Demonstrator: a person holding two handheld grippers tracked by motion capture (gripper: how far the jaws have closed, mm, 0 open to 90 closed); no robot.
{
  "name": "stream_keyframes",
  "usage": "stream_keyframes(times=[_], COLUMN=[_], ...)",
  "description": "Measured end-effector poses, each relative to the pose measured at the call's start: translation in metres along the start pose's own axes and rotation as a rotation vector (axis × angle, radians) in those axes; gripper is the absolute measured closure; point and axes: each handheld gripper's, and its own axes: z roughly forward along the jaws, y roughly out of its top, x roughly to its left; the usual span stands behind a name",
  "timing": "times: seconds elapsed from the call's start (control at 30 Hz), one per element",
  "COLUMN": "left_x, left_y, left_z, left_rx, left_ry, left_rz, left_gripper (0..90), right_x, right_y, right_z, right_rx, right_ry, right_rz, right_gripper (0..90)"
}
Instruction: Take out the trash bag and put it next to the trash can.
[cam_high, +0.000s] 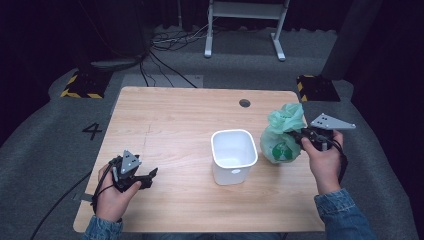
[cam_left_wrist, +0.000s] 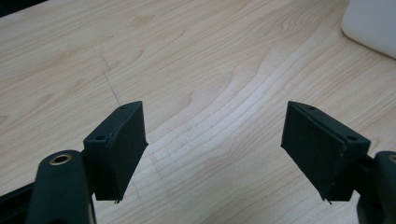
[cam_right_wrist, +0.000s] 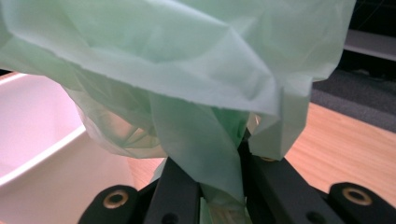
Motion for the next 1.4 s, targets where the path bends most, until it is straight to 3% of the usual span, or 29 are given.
stream_keyframes(times=[0.33,0.6,0.67,0.77,0.97,1.17,1.4], left_x=[0.000,-0.003,-0.003,-0.002,-0.002,-0.001,-0.002], left_y=[-0.003,-0.003,-0.003,-0.002,-0.002,-0.002,-0.002], left_z=[0.006,0.009,0.009,0.009,0.009,0.008,0.005], left_rx=[0.025,0.032,0.035,0.034,0.022,0.017,0.011], left_ry=[-0.008,-0.017,-0.019,-0.017,-0.021,-0.020,-0.022], left_rz=[0.005,0.014,0.016,0.016,0.004,-0.004,-0.010], left_gripper=[21.3,21.2,21.1,21.1,21.1,21.1,21.2], right_x=[-0.005,-0.005,-0.005,-0.005,-0.008,-0.008,-0.010], right_y=[-0.028,-0.040,-0.040,-0.036,-0.025,-0.020,-0.032], right_z=[0.020,0.024,0.024,0.024,0.008,-0.020,-0.043], right_rx=[0.046,0.051,0.045,0.026,-0.066,-0.117,-0.082], right_ry=[0.045,0.048,0.042,0.013,-0.042,-0.032,-0.047], right_rz=[0.091,0.117,0.113,0.120,0.160,0.154,0.134], right_gripper=[84.5,80.1,74.6,51.5,31.3,29.6,30.0])
